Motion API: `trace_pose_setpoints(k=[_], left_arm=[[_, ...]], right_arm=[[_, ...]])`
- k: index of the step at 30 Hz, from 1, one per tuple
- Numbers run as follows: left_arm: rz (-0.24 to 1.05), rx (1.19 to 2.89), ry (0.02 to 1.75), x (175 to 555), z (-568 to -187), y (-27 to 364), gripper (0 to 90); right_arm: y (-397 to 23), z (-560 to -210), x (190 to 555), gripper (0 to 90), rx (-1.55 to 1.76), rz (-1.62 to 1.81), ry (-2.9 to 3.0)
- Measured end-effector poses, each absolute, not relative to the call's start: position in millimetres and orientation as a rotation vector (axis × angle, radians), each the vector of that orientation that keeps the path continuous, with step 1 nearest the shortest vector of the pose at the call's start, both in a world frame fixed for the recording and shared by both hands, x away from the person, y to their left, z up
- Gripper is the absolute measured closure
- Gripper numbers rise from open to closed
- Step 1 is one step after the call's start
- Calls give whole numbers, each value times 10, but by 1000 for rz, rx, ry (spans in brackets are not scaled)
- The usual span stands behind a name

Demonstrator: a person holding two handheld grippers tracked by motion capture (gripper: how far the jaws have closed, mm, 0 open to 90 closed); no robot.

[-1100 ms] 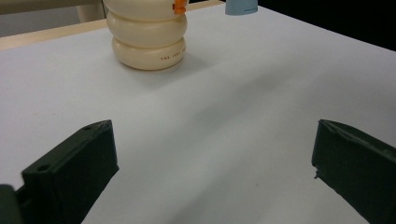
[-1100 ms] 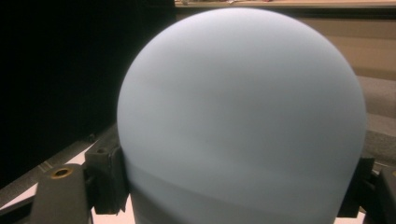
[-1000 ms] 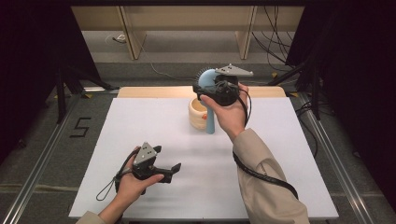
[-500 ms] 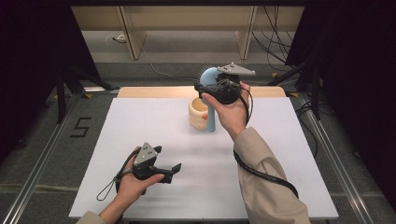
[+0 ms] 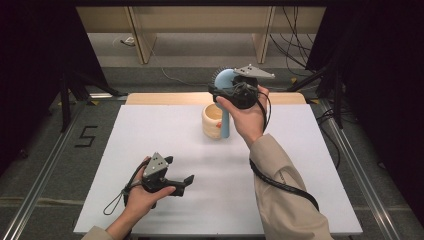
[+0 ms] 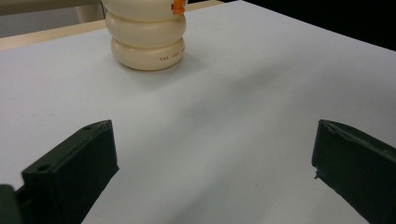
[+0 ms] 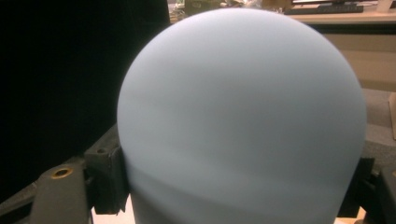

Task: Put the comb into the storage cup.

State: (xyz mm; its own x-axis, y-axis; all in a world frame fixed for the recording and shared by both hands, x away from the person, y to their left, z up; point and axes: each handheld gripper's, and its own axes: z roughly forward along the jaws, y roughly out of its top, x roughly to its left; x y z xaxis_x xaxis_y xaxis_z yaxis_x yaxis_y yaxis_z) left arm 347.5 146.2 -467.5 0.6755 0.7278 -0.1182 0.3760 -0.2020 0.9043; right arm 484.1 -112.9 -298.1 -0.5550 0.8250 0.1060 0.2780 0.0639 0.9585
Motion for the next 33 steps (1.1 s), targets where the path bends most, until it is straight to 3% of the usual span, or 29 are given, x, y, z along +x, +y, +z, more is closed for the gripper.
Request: trace_pose_setpoints(k=[33], left_arm=[[411,1816,873,3478,-4674,1459,0]], right_arm=[[-1114,-2919,4944,214,1094,1529,1817]])
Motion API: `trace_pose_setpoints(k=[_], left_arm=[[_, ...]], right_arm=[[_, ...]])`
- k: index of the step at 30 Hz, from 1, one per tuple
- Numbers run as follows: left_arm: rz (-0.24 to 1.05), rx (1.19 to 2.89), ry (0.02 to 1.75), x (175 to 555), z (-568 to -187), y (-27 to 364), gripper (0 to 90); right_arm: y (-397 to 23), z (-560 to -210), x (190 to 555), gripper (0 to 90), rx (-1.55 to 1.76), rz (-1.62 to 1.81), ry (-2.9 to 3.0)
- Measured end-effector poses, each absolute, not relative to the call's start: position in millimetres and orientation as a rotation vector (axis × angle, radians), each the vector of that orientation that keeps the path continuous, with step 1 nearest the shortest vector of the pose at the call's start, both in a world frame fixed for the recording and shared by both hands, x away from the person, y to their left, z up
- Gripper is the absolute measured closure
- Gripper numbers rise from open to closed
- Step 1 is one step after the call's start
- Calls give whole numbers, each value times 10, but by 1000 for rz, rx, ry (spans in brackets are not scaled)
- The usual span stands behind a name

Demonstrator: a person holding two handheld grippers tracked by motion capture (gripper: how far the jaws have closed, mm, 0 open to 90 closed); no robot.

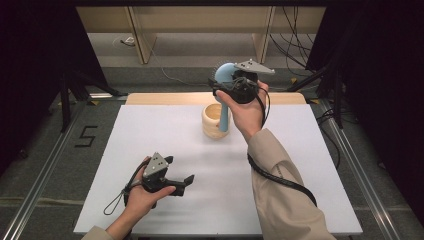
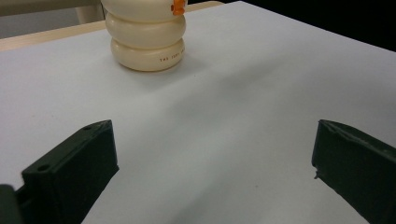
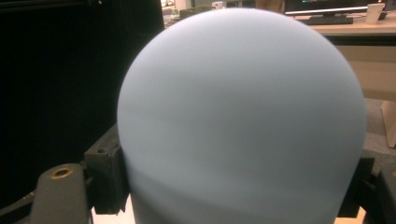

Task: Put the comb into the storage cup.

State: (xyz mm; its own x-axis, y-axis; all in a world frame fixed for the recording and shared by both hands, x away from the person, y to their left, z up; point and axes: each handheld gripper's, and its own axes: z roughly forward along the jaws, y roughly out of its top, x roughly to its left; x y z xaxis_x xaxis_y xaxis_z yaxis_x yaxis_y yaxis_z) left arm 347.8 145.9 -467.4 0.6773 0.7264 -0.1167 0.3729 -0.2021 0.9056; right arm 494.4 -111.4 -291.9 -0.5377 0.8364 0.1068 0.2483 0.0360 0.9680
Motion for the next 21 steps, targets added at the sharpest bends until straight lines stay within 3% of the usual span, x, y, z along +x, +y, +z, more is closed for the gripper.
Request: trace_pose_setpoints(k=[21], left_arm=[[411,1817,872,3478,-4676,1455,0]], right_arm=[[-1115,-2892,4977,214,1097,1532,1802]])
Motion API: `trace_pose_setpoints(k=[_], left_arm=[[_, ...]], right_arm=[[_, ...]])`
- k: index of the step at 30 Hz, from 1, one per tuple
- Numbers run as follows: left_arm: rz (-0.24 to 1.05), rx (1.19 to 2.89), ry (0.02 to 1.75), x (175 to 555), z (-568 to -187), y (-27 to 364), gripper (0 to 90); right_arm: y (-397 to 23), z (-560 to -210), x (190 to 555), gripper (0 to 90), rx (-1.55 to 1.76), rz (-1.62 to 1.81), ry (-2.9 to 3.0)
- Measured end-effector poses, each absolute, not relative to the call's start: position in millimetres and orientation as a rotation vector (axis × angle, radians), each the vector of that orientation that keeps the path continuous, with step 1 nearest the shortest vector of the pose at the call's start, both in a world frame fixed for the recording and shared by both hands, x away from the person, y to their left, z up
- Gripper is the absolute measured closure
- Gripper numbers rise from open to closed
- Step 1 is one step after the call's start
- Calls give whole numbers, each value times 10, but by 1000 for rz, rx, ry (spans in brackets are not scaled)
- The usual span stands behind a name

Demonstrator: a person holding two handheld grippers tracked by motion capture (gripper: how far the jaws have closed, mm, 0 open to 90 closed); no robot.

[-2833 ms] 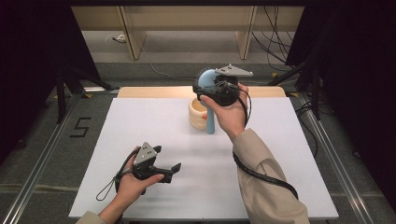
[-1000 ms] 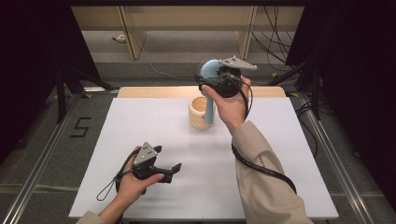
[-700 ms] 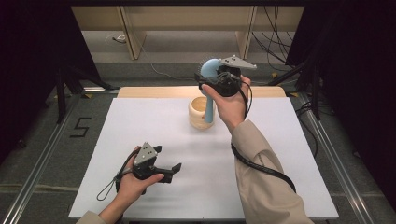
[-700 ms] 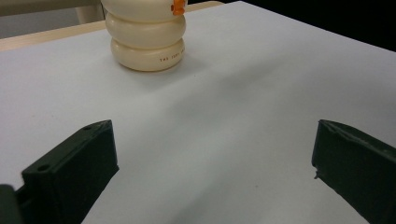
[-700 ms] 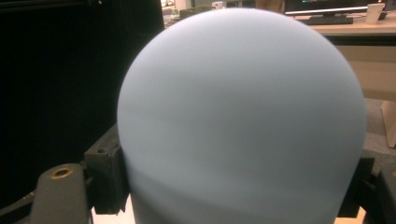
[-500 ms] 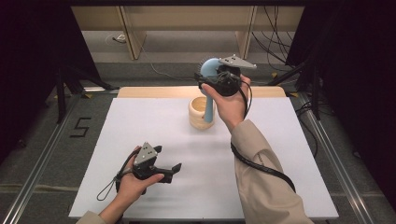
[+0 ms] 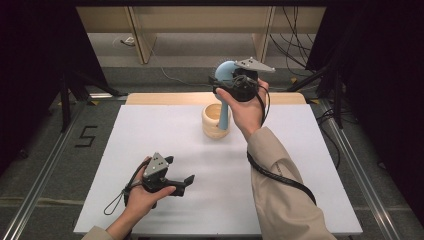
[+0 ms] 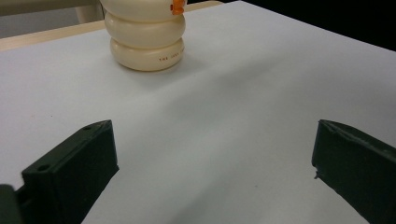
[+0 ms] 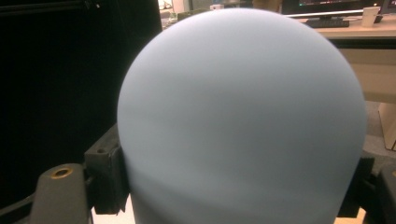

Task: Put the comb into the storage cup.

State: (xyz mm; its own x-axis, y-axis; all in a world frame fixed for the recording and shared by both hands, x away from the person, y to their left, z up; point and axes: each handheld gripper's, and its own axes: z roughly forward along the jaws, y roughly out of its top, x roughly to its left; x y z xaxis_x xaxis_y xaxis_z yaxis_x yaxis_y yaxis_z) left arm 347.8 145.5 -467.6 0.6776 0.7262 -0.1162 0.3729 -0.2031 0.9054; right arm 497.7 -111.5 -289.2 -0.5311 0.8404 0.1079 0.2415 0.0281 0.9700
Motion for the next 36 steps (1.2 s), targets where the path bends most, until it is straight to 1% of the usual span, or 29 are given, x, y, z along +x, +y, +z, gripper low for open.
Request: trace_pose_setpoints(k=[36], left_arm=[[408,1804,877,3479,-4672,1459,0]], right_arm=[[-1085,-2868,5105,215,1084,1539,1792]])
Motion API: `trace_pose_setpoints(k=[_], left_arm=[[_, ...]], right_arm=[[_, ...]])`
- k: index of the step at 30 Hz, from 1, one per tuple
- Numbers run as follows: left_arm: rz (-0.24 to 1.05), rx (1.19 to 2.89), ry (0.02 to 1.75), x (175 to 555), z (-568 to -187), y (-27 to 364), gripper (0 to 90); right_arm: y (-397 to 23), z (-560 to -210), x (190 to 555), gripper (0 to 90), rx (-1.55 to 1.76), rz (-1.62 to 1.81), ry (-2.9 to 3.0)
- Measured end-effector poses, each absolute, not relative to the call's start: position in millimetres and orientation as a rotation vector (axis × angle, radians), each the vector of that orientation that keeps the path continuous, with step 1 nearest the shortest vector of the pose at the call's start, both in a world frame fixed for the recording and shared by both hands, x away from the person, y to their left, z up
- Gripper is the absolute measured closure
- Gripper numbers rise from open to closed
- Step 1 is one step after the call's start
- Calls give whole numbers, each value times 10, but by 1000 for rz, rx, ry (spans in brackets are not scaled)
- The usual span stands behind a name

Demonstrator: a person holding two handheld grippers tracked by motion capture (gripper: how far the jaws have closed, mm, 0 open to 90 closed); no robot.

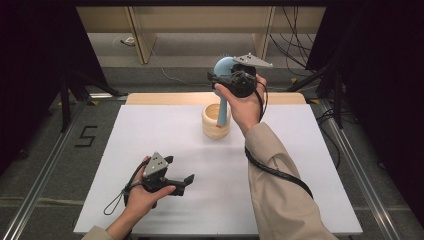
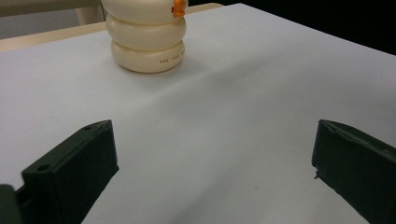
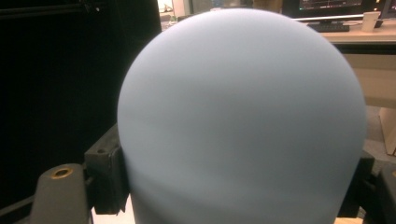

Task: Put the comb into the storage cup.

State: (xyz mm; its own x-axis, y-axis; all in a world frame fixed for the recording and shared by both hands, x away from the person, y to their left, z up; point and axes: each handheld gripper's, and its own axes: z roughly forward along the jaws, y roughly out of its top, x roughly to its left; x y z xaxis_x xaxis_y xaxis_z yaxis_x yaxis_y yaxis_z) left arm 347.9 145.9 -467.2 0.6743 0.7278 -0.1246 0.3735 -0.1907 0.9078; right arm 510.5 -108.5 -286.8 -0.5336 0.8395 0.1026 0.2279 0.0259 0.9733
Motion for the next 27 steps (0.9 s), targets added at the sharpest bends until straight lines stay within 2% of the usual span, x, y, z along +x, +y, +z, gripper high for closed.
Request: trace_pose_setpoints(k=[27], left_arm=[[406,1806,874,3480,-4676,1451,0]], right_arm=[[-1089,-2905,5193,215,1078,1549,1734]])
